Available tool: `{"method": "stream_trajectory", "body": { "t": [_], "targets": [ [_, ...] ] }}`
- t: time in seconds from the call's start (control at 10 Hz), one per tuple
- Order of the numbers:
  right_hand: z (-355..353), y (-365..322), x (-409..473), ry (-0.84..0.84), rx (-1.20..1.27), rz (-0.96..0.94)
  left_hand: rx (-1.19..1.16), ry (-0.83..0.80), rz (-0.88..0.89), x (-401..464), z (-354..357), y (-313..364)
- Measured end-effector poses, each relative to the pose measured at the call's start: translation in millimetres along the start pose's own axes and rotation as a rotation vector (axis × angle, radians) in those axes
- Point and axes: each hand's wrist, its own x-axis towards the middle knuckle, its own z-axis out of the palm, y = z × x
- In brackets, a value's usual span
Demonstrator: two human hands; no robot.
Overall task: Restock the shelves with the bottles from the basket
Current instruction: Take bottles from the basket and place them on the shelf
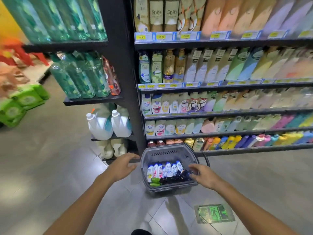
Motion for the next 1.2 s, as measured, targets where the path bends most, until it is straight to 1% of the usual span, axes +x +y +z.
{"method": "stream_trajectory", "body": {
  "t": [0.1,0.2,0.4,0.5,0.7,0.8,0.9,1.0,1.1,1.2],
  "targets": [
    [-7.7,-8.9,19.2,0.001,0.029,-0.027,0.02,-0.008,-0.018,8.1,2.2,-8.0],
    [-9.7,-10.7,36.2,-0.003,0.069,-0.008,0.029,-0.054,-0.031,27.3,6.3,-10.7],
    [-20.4,-1.8,72.0,-0.006,0.11,0.006,0.01,-0.096,-0.102,72.0,17.3,-8.1],
    [-29.1,6.7,89.8,-0.064,0.118,0.027,0.002,-0.111,-0.174,86.8,23.9,-3.9],
    [-49.1,43.6,169.0,-0.129,0.107,0.021,-0.052,-0.14,-0.334,130.4,44.7,10.0],
    [-52.7,51.5,210.1,-0.206,0.085,0.017,-0.023,-0.178,-0.38,156.7,70.2,11.1],
    [-51.8,68.9,258.0,-0.252,0.075,0.047,-0.007,-0.28,-0.39,200.1,102.6,1.2],
    [-16.4,119.3,322.4,-0.251,0.106,0.047,-0.059,-0.324,-0.458,248.0,145.3,-17.2],
    [19.2,150.3,371.0,-0.265,0.115,0.085,-0.101,-0.32,-0.507,291.1,208.9,-53.5],
    [82.1,185.9,419.5,-0.289,0.145,0.092,-0.121,-0.36,-0.546,324.3,289.6,-103.5]
  ]
}}
